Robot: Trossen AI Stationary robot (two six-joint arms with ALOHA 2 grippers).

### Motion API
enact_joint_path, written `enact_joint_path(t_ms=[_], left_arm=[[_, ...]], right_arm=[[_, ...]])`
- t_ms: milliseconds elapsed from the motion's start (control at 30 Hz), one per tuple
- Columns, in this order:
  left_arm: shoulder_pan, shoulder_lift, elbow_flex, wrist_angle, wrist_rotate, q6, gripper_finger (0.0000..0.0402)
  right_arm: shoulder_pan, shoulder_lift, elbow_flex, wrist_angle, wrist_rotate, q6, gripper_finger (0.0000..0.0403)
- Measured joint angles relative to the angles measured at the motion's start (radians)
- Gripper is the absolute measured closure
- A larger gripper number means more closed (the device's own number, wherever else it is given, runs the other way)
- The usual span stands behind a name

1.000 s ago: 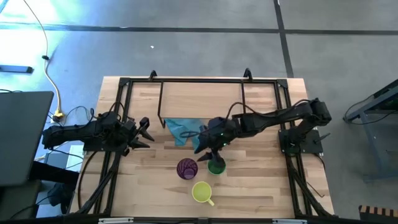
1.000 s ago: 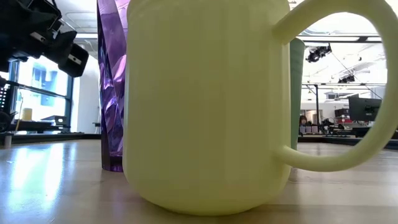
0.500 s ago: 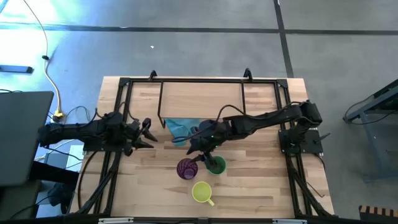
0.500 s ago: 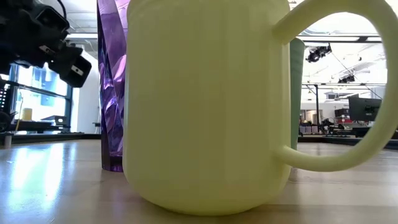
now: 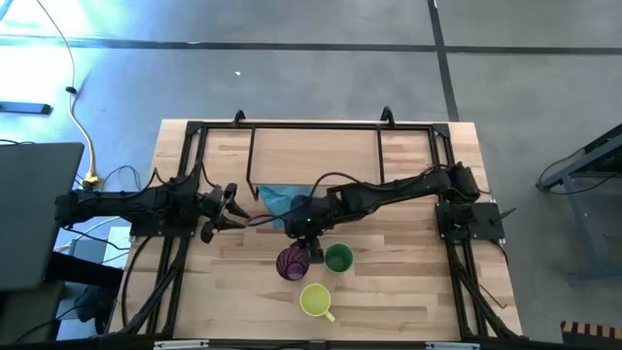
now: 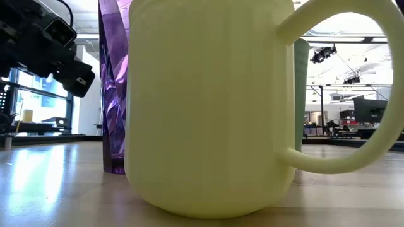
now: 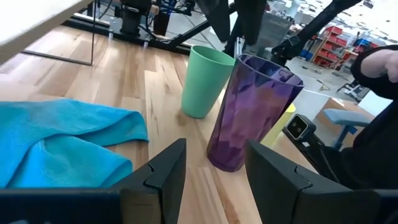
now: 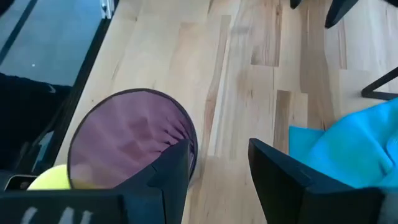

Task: Stack small to large cups/mugs on shelf
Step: Put the purple cup on the shelf

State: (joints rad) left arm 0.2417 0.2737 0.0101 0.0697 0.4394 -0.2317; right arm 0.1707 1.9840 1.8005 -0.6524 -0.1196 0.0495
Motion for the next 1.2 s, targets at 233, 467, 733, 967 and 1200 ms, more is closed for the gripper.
enact_joint_path(t_ms=[233,467,733,967,1200], left_arm=[[0.0,0.0,0.0,0.0,0.0,0.0,0.0252],[0.0,0.0,0.0,0.0,-0.001,0.0,0.0252],[0.0,0.0,0.0,0.0,-0.004,-0.002,0.0252],[0.0,0.0,0.0,0.0,-0.006,-0.016,0.0252],[0.0,0.0,0.0,0.0,-0.006,-0.019,0.0252]], right_arm=[[0.001,0.032,0.06,-0.046,0.003,0.028,0.0247],[0.021,0.032,0.06,-0.072,0.003,0.075,0.0247],[0.048,0.036,0.061,-0.07,0.034,0.091,0.0247],[0.048,0.041,0.061,-0.071,0.067,0.109,0.0247],[0.048,0.051,0.061,-0.073,0.082,0.13,0.0247]])
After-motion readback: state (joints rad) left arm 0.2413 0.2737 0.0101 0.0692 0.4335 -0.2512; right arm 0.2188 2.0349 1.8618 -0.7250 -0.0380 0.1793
